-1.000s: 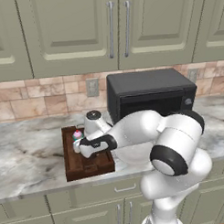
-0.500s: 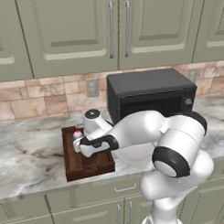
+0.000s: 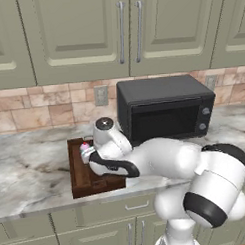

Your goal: Move the dessert items from the plates to the tray.

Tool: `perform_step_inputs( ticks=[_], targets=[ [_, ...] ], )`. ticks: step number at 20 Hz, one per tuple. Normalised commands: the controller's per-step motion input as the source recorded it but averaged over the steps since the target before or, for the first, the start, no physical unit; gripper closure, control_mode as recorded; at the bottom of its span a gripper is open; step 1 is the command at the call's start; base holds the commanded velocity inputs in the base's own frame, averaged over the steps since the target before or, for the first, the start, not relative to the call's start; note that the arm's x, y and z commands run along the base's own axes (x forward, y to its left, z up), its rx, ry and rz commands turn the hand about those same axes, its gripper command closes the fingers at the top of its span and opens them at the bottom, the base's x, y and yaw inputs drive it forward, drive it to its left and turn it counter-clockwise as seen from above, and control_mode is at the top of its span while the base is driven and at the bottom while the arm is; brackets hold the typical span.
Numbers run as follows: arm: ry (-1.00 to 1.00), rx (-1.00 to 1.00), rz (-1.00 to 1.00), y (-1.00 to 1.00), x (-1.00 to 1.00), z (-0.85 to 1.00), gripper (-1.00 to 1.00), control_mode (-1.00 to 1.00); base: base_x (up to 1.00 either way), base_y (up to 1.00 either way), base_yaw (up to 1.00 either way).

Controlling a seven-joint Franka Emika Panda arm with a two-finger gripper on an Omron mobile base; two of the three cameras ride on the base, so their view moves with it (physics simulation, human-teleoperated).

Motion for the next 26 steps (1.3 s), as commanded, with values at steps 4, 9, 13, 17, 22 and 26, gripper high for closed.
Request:
perform_step_inputs(
  ticks=[4,9,13,17,22,26],
  targets=[
    [-0.18,0.02,0.0,-0.03,-0.32,1.0,-1.0,-1.0,0.0,0.0,0.0],
    [-0.29,0.02,0.0,-0.15,-0.69,0.58,-1.0,-1.0,0.0,0.0,0.0],
    [-0.35,0.05,0.0,-0.26,-0.92,0.56,-1.0,-1.0,0.0,0.0,0.0],
    [-0.32,0.08,0.0,-0.27,-0.93,0.72,-1.0,-1.0,0.0,0.0,0.0],
    [-0.29,0.08,0.0,-0.12,-0.81,0.75,-1.0,-1.0,0.0,0.0,0.0],
    [-0.23,0.04,0.0,0.0,-0.72,0.8,-1.0,-1.0,0.0,0.0,0.0]
  ],
)
